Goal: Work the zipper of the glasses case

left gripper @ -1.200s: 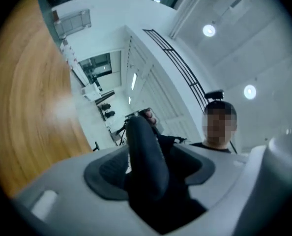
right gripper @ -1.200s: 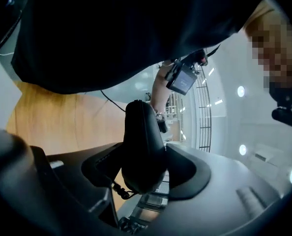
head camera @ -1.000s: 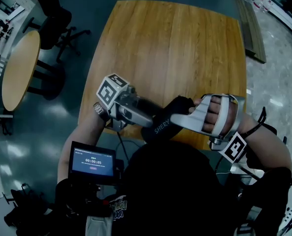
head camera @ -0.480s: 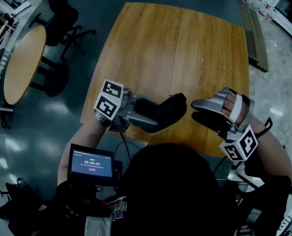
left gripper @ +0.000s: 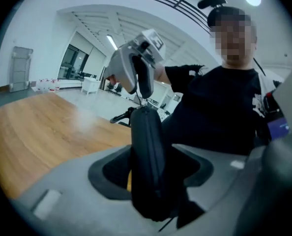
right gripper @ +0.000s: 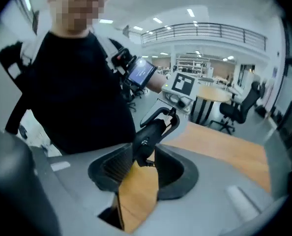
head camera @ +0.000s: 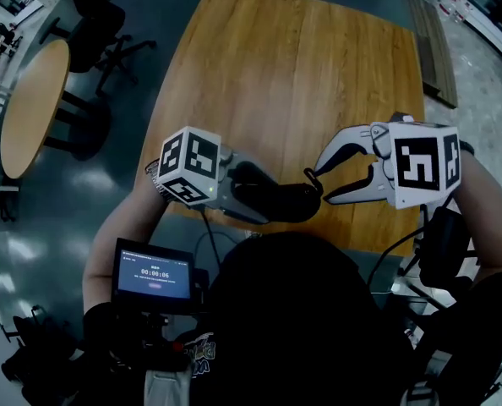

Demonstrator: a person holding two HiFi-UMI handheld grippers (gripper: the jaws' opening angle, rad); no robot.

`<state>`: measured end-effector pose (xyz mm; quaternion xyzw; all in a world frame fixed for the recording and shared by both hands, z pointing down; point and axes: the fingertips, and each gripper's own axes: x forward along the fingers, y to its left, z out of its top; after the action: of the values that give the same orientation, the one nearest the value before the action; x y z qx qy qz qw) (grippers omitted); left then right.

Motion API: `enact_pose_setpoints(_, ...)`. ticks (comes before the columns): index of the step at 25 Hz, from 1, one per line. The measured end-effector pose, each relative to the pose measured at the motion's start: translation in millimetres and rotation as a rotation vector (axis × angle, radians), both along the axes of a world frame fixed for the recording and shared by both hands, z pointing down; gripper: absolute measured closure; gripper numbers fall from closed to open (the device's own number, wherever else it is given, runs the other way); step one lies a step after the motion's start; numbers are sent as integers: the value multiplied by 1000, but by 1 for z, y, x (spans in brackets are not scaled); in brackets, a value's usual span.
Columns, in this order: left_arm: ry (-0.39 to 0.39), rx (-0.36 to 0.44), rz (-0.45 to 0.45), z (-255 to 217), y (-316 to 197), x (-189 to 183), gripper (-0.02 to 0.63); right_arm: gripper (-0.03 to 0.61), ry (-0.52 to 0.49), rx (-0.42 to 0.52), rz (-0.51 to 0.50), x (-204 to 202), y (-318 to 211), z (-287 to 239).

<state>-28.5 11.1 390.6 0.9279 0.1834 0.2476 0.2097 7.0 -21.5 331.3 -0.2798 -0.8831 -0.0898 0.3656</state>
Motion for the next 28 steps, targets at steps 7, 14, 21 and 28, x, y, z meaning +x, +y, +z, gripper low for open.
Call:
enact_pose_setpoints(7,-30,79,46,-1,7,5,368,429,118,-421,8,-11,12,19)
enact_pose_setpoints(14,-57,120,26,9,4,7,370,451,167,-527,33,-10,10,31)
enact_pose_setpoints(21,-21,127,-15,4,-6,1,371,502,119,-564,57,-12,1,24)
enact_pose_setpoints(28,72,73,-77,-5,-13,4,373,557,10,-543,120,-5,-12,12)
